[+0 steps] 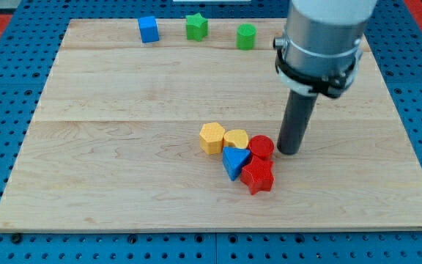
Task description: Separate red circle from the red star
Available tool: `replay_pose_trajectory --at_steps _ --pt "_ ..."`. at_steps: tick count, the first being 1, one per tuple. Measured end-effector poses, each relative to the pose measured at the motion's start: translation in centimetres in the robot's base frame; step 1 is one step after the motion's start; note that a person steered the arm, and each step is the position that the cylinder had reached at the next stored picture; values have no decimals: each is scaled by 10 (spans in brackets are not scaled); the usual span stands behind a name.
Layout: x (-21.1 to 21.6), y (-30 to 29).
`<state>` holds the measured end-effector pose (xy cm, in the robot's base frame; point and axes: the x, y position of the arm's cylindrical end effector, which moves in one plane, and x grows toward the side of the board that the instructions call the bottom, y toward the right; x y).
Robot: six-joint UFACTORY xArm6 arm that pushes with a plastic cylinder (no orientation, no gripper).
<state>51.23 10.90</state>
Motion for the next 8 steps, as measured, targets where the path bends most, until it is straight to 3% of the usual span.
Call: replay_pose_trajectory --at_steps 2,3,5,6,7,8 --pt "17 -72" --pt "-7 -85" --pt "-13 -80" --pt "-45 -94" --pt "-56 -27" --pt "-39 -18"
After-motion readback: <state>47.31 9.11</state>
